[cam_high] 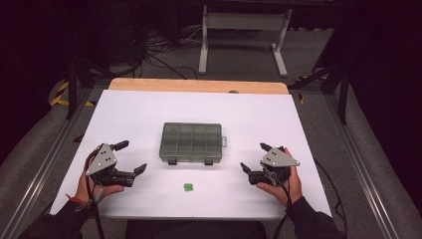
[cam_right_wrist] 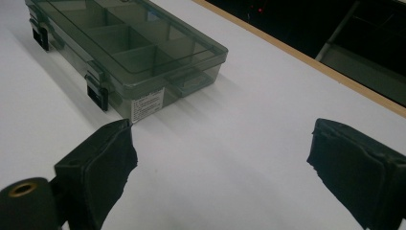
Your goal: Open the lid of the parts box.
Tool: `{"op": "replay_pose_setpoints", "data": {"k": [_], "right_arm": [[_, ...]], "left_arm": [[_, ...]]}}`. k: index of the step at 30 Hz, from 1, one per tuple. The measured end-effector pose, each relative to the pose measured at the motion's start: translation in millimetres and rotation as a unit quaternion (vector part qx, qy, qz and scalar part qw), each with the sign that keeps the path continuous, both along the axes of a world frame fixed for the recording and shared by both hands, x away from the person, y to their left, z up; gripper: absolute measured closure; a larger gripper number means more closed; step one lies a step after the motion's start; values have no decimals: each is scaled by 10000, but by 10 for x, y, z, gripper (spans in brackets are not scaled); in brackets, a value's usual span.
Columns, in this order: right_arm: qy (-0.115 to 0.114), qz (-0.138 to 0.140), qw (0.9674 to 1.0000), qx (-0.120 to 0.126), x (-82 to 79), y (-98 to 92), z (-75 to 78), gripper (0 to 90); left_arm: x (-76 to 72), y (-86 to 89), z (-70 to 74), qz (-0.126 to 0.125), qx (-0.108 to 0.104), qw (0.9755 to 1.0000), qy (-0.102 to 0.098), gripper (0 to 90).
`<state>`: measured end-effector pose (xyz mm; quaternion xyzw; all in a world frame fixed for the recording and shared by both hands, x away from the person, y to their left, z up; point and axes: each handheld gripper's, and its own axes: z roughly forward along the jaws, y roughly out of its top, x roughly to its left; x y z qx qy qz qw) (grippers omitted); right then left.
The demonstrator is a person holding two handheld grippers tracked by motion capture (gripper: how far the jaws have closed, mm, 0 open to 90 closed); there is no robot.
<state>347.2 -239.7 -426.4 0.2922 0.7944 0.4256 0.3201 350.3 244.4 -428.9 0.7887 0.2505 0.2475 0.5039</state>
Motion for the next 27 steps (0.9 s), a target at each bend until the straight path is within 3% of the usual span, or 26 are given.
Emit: {"op": "replay_pose_setpoints", "data": {"k": [10,14,17,23,27], "right_arm": [[-53,-61,10000,-7,1,-3,28,89],[15,-90,10000,25,16,0,18,90],[209,-43,9998,60,97,67,7,109],[666,330,9972,-71,254,316,-31,172],[761,527,9956,-144,343,481,-37,186]], "left_arm": [[47,-17,-36,-124,59,9997,188,60],[95,-89,-50,-220,142,9994,241,67],[172,-157,-54,-258,194,9989,343,92],[350,-374,-112,-349,567,9956,654,161],[472,-496,-175,-488,849,9909,922,247]]}}
